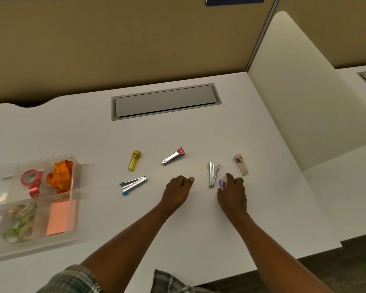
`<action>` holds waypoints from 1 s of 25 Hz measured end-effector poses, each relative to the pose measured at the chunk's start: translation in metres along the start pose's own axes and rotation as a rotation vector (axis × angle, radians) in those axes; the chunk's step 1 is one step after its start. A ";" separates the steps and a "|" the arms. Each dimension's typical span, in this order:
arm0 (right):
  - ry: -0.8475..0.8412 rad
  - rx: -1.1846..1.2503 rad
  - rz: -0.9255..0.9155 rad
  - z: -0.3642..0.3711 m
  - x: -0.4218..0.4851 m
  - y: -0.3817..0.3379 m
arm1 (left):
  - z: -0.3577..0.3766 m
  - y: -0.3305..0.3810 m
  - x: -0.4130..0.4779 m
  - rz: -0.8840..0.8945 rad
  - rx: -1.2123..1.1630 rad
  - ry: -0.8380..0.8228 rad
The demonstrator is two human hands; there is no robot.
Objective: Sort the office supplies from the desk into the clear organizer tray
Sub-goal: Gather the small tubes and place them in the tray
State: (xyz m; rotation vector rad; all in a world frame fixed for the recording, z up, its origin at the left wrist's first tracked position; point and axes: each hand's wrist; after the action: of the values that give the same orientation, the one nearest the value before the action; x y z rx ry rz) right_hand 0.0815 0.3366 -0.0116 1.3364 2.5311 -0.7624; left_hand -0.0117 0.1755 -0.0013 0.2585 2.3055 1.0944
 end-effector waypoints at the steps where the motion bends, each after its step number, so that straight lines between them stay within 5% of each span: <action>1: -0.016 0.007 -0.014 0.002 0.000 -0.003 | 0.002 0.001 0.000 -0.002 -0.001 0.001; 5: -0.040 0.012 -0.073 0.012 -0.001 -0.021 | 0.001 -0.001 -0.001 -0.012 0.003 0.012; 10: 0.217 -0.120 -0.132 -0.011 0.034 -0.012 | -0.009 -0.007 -0.002 -0.036 -0.012 0.032; 15: 0.115 -0.291 -0.162 -0.028 0.066 0.006 | -0.017 -0.013 -0.002 -0.025 -0.013 0.067; 17: 0.124 -0.325 -0.172 -0.027 0.068 0.009 | -0.025 -0.013 0.004 0.040 0.029 0.201; 21: 0.085 -0.188 -0.165 -0.024 0.062 0.011 | -0.059 -0.025 0.027 0.275 0.396 0.461; 25: 0.053 0.061 -0.162 -0.024 0.048 0.002 | -0.086 -0.054 0.049 0.167 0.808 0.328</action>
State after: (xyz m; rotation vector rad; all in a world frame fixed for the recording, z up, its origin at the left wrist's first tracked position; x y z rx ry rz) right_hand 0.0569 0.3846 -0.0109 1.1947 2.7044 -0.8522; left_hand -0.0974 0.1040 -0.0192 0.6187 2.9722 0.2158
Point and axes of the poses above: each hand's wrist, its own x-axis towards the middle knuckle, its own z-axis out of the palm, y = z × x, and after that the axes turned 8 degrees about z, right-handed
